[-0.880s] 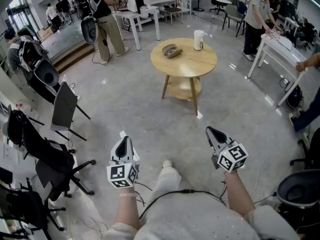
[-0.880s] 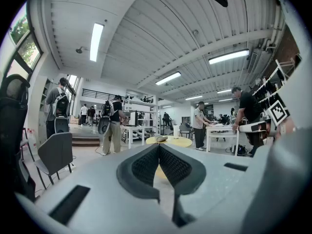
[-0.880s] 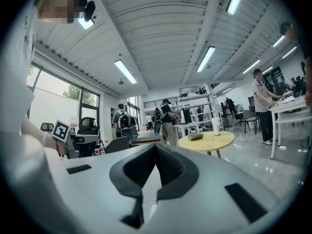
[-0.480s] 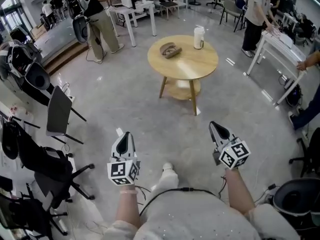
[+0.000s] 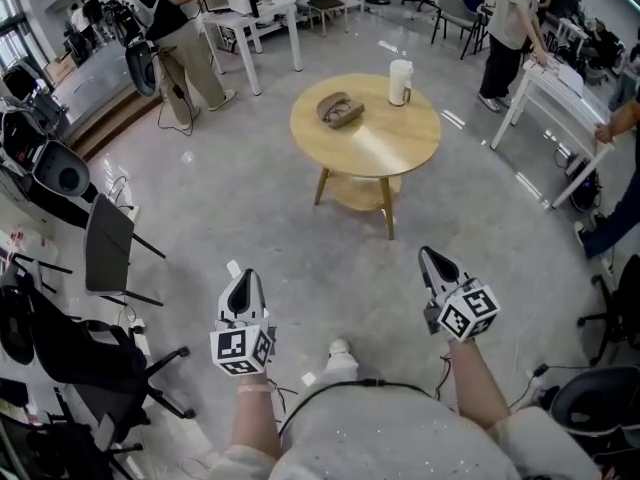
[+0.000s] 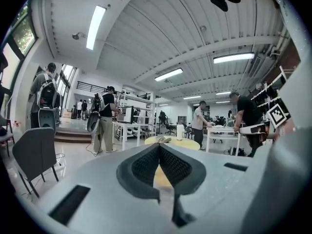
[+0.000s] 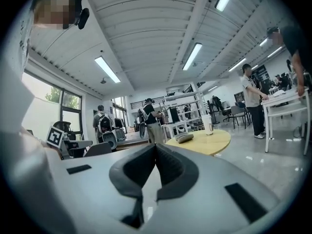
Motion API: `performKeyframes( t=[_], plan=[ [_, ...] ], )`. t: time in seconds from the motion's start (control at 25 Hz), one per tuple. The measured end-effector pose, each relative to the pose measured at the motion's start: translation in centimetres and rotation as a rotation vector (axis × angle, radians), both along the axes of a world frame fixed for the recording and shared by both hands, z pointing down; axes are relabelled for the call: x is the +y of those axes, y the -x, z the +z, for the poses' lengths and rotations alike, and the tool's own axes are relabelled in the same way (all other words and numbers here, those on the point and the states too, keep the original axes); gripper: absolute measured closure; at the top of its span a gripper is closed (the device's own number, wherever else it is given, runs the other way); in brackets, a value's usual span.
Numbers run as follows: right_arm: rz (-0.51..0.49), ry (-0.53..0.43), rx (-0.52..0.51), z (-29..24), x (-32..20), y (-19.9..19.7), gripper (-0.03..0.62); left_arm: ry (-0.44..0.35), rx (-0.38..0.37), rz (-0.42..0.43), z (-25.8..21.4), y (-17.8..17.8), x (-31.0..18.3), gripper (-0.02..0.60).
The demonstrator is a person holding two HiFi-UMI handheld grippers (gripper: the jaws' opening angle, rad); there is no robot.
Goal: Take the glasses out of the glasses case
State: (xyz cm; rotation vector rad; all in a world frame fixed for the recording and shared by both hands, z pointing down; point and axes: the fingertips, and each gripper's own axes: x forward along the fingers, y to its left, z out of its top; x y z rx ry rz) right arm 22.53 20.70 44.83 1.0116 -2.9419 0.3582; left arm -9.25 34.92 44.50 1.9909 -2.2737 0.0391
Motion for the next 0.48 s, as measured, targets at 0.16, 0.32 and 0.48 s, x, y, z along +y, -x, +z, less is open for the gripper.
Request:
performKeyframes(
  t=[0.16, 0.32, 0.48],
  plan=[
    [0.033, 0.036, -0.031, 0.3, -1.8, 1.2, 0.589, 0.007, 0.008, 0.013, 0.3, 1.7, -2.4, 0.577],
    [0.049, 0.032, -0.027, 0.6, -4.1, 2.8, 0.589, -0.001, 0.020, 0.029, 0.3, 3.6, -5.3, 0.577],
    [0.080, 0.050, -0.039, 1.0, -6.2, 4.2, 0.589, -0.020, 0.036, 0.048, -0.1, 5.5, -8.2, 0.577]
  ],
)
